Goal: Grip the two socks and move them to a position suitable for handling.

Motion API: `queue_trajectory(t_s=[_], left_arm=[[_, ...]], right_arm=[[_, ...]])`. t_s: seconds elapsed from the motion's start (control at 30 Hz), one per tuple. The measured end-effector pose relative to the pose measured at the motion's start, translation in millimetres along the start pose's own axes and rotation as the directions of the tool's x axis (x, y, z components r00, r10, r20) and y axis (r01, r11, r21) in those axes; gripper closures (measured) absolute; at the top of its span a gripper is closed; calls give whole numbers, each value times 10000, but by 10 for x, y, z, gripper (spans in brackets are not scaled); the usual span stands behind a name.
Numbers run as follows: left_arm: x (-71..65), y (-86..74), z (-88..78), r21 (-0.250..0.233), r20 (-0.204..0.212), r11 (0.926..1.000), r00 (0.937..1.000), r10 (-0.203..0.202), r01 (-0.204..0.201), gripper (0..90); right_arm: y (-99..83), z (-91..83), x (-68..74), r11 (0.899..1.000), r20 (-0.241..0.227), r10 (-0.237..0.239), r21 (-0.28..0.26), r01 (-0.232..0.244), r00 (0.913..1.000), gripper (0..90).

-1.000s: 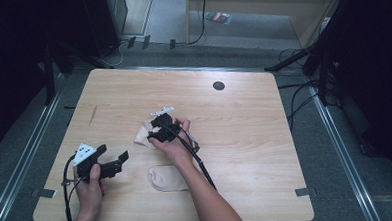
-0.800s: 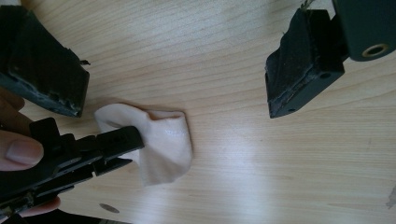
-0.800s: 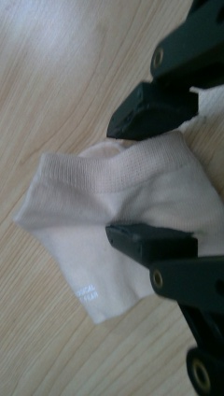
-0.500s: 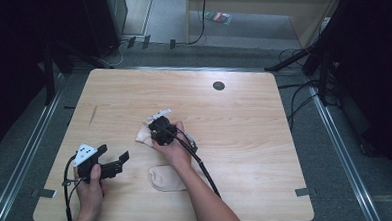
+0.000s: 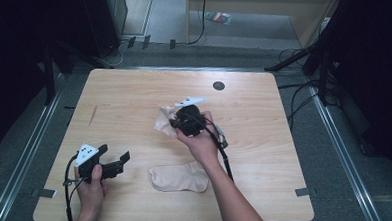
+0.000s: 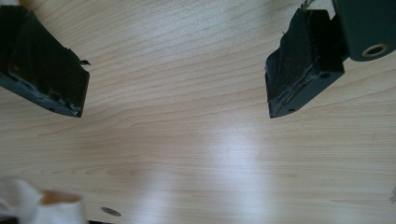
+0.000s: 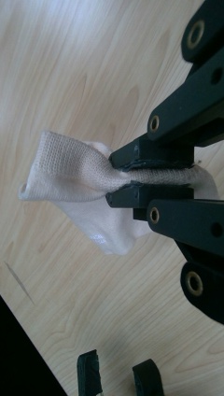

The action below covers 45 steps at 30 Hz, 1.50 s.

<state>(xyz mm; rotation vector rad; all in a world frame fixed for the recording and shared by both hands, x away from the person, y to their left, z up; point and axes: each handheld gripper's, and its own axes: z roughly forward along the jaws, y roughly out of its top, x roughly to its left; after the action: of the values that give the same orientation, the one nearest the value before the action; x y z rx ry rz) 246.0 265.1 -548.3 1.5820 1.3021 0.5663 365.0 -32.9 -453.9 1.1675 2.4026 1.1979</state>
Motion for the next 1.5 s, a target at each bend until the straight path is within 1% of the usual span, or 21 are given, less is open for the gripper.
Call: queue_trajectory(t_s=[0.07,0.13,0.2,0.3,0.33,0.5,0.53,0.57,0.63,0.67,0.73,0.77,0.87,0.93,0.97,1.1,1.13,1.17,1.3,1.4,1.5], left_arm=[[-2,-1,1,-2,6,10000,10000,18,-18,64],[-3,0,1,2,-7,10000,10000,18,-18,64],[-3,0,3,1,-15,10000,10000,22,-22,63],[-6,1,3,37,-26,9999,9999,114,-114,64],[-11,1,2,53,-35,9999,9999,125,-125,64],[-19,-2,5,25,-93,9999,9998,170,-169,64],[-19,-2,5,36,-94,9998,9998,178,-178,64],[-19,-2,6,42,-111,9999,9998,168,-168,64],[-19,-2,4,34,-117,9999,9998,162,-162,64],[-17,-2,2,37,-105,9999,9998,154,-154,64],[-14,-2,1,32,-87,9999,9999,130,-130,64],[-12,-1,1,35,-82,9999,9999,133,-132,64],[-14,0,4,50,-84,9999,9999,138,-138,64],[-17,0,6,54,-87,9998,9998,166,-165,63],[-18,-1,7,46,-96,9999,9998,165,-164,64],[-21,-3,5,46,-92,9999,9999,144,-144,64],[-23,-4,6,47,-82,9999,9999,126,-126,64],[-23,-4,6,49,-79,9999,9999,132,-132,64],[-18,-2,7,76,-34,9999,10000,87,-87,64],[-20,3,16,155,-10,9998,9999,138,-138,64],[-40,23,46,647,34,9973,9994,346,-347,63]], right_arm=[[-57,-115,-110,9998,63,185,-69,-184,9998,841],[-87,-147,-154,9996,41,278,-77,-277,9996,841],[-229,-197,-285,9980,-48,633,55,-633,9980,841],[-443,-158,-429,9935,-193,1095,327,-1089,9938,841],[-571,-110,-517,9891,-332,1391,537,-1373,9897,841],[-743,16,-622,9848,-419,1490,962,-1445,9879,837],[-770,45,-636,9849,-373,1467,986,-1424,9885,818],[-791,72,-651,9871,-240,1342,909,-1315,9907,755],[-802,99,-681,9899,126,1117,862,-1124,9937,566],[-798,95,-704,9910,191,1064,793,-1076,9941,517],[-779,32,-750,9913,184,1214,489,-1221,9924,456],[-768,-20,-777,9905,223,1346,261,-1352,9907,456],[-769,-162,-841,9786,367,2050,-244,-2042,9781,519],[-805,-176,-835,9723,615,2335,-85,-2334,9704,543],[-832,-159,-822,9714,704,2365,56,-2375,9691,550],[-925,-58,-757,9727,497,2255,442,-2277,9730,561],[-937,-24,-733,9728,472,2259,412,-2279,9730,612],[-937,-24,-733,9728,472,2259,412,-2279,9730,612],[-910,-5,-690,9773,555,2073,335,-2094,9767,798],[-863,-25,-649,9797,534,1958,338,-1977,9792,854],[-801,-49,-591,9861,587,1598,362,-1620,9854,861]])
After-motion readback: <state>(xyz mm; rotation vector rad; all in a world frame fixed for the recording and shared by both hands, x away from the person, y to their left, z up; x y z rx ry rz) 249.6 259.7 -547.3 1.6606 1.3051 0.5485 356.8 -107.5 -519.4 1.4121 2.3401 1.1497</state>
